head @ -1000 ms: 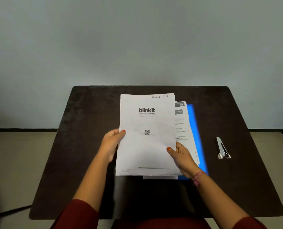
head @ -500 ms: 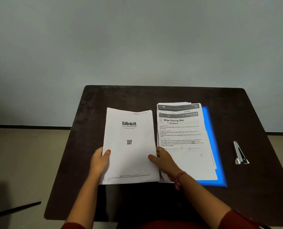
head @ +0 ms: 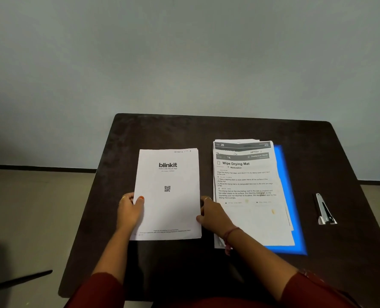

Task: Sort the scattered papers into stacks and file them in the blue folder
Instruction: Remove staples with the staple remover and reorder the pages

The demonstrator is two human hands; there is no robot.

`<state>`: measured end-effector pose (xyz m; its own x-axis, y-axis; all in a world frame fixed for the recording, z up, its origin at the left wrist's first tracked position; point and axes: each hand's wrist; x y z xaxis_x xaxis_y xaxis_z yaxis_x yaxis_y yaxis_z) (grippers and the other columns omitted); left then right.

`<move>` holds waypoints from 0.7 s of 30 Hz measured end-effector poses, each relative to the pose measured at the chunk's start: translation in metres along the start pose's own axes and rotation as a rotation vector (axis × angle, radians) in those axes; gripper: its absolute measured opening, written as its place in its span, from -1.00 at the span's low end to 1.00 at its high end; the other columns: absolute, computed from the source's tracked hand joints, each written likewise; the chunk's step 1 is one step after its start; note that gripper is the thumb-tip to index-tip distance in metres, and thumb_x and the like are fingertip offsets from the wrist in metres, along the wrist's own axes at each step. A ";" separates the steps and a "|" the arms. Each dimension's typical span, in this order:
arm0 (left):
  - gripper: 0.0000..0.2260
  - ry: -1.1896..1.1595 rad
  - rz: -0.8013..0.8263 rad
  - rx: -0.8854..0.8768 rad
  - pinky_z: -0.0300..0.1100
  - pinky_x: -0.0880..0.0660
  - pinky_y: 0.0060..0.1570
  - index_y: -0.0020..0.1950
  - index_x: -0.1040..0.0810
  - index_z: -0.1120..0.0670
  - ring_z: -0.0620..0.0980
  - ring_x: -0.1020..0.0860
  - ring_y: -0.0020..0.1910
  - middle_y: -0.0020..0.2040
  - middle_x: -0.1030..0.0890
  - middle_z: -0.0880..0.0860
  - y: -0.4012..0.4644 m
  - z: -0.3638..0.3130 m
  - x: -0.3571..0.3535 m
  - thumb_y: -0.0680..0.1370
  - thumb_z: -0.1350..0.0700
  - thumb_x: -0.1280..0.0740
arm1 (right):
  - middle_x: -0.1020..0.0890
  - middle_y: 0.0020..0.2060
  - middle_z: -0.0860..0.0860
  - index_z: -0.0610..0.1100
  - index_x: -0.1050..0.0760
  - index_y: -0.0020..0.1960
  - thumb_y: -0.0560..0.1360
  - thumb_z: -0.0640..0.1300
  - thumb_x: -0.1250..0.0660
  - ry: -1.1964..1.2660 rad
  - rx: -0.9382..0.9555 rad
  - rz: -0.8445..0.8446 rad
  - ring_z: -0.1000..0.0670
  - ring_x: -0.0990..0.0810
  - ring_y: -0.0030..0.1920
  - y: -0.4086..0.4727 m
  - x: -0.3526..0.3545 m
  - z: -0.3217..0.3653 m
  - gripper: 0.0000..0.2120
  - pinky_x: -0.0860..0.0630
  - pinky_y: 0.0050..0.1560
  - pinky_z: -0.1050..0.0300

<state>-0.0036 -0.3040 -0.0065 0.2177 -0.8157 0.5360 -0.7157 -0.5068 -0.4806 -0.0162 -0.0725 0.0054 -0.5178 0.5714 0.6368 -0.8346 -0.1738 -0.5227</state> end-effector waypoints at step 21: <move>-0.63 0.166 -0.197 -0.194 0.11 -0.19 0.31 0.35 -0.43 0.14 0.20 -0.28 0.32 0.35 -0.29 0.16 -0.027 -0.027 -0.041 0.56 0.09 -0.33 | -0.62 -0.17 -0.01 -0.10 -0.58 -0.03 0.47 -0.20 -0.32 0.282 -0.057 -0.159 -0.01 -0.58 -0.12 -0.018 0.046 -0.035 -0.89 -0.53 0.15 0.00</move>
<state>-0.0108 -0.2487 0.0031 0.2648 -0.6423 0.7192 -0.7871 -0.5749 -0.2236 -0.0184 -0.0149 0.0245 -0.3025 0.7889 0.5349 -0.8849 -0.0240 -0.4651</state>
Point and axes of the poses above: each hand's wrist, its own y-axis towards the middle knuckle, its own x-axis out of the back of the hand, z = x × y
